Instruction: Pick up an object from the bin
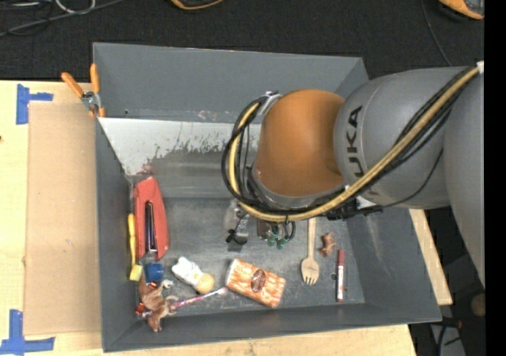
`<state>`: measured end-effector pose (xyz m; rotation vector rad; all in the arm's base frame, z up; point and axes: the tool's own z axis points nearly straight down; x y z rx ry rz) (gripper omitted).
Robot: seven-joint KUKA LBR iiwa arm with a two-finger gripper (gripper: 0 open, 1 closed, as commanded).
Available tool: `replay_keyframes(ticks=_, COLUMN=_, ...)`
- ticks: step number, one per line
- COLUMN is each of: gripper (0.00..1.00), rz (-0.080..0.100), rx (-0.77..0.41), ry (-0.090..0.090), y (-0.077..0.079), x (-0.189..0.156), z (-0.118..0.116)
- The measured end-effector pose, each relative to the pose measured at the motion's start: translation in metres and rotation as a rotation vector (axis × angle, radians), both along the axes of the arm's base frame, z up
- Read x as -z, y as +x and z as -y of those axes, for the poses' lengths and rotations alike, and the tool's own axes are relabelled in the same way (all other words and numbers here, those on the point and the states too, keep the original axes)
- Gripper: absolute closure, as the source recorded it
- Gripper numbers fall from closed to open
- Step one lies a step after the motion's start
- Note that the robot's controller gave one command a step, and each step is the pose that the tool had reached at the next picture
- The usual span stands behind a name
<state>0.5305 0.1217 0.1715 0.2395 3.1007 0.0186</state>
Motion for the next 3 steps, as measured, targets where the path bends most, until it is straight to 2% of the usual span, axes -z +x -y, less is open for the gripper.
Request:
replay_keyframes(ticks=1, gripper=1.00, rz=0.000, rx=0.001, ry=0.000, y=0.000, x=0.000, z=0.000)
replay_keyframes(ticks=2, gripper=1.00, rz=0.004, rx=-0.220, ry=-0.006, y=-0.025, x=0.021, z=0.007)
replay_keyframes(ticks=3, gripper=1.00, rz=0.000, rx=-0.239, ry=-0.007, y=-0.033, x=0.021, z=0.026)
